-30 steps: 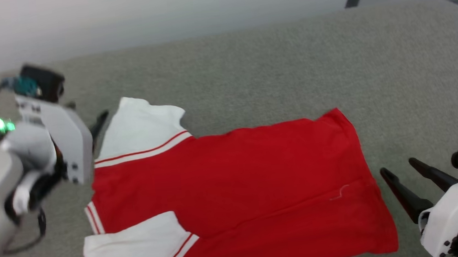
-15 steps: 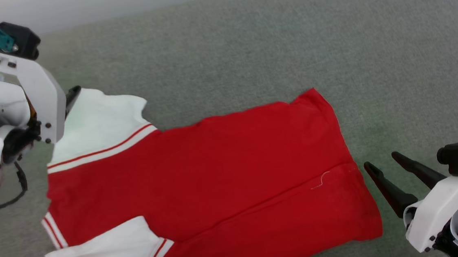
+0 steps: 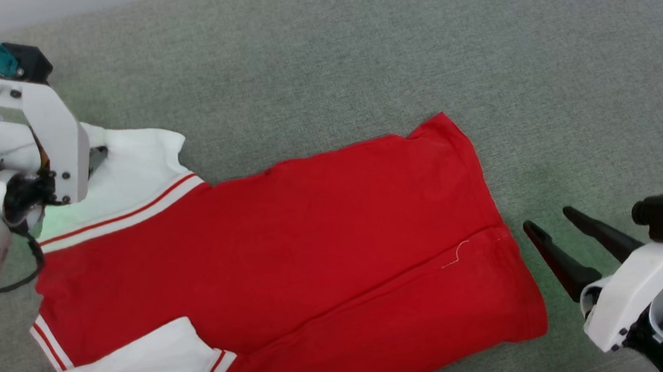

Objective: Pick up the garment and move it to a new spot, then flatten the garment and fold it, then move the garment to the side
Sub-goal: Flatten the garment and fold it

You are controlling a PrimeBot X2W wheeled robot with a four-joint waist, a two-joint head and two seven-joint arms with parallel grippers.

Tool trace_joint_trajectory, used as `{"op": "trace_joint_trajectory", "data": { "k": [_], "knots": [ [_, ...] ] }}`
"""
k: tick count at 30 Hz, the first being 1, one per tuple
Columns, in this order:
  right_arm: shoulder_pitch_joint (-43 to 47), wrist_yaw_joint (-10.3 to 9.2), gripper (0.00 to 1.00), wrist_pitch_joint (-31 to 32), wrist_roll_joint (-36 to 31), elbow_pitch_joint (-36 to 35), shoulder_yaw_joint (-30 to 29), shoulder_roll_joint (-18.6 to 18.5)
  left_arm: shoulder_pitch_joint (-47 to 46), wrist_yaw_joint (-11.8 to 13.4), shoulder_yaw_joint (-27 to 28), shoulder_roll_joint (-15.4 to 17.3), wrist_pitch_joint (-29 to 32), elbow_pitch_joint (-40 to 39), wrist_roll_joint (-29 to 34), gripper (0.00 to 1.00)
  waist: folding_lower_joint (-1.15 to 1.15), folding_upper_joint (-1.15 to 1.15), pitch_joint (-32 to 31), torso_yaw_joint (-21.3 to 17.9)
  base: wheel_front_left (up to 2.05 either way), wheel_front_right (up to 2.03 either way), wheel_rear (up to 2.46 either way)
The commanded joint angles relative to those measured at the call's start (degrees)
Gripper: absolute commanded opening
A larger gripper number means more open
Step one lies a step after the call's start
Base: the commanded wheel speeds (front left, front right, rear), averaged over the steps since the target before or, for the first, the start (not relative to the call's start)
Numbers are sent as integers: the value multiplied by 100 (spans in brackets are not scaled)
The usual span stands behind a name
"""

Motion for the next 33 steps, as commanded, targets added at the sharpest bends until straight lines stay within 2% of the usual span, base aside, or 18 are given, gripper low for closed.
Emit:
{"op": "trace_joint_trajectory", "data": {
  "k": [1,2,3,10,16,25,26,33],
  "knots": [
    [-117,-6,100,-46,-9,-5,15,-35,84,-41,-64,-87,76,88,-46,85,0,0,4,9,0,0,0],
    [-132,-6,100,-70,-2,-5,26,-37,98,-46,-63,-118,95,146,-83,47,0,0,6,11,0,0,0],
    [-169,-6,100,-89,9,-13,40,-48,101,-58,-66,-159,111,199,-96,0,0,0,9,12,0,0,0],
    [-475,-6,100,-253,-14,-1,65,-182,41,-106,-96,-361,90,444,-208,0,0,0,-29,102,0,0,0],
    [-1073,-6,100,103,94,247,231,-276,-62,-137,-144,-497,-1,563,-238,0,0,0,-84,248,0,0,0],
    [-2430,-6,100,892,246,1538,700,-233,-288,-140,-271,-819,-94,649,-302,0,0,0,-23,552,0,0,0],
    [-2430,-6,100,892,246,1538,700,-233,-288,-140,-271,-819,-94,649,-302,0,0,0,-23,552,0,0,0],
    [-3184,-6,100,1363,319,2777,1163,-170,-416,-139,-407,-928,-150,654,-379,0,0,0,64,721,0,0,0]
  ]
}}
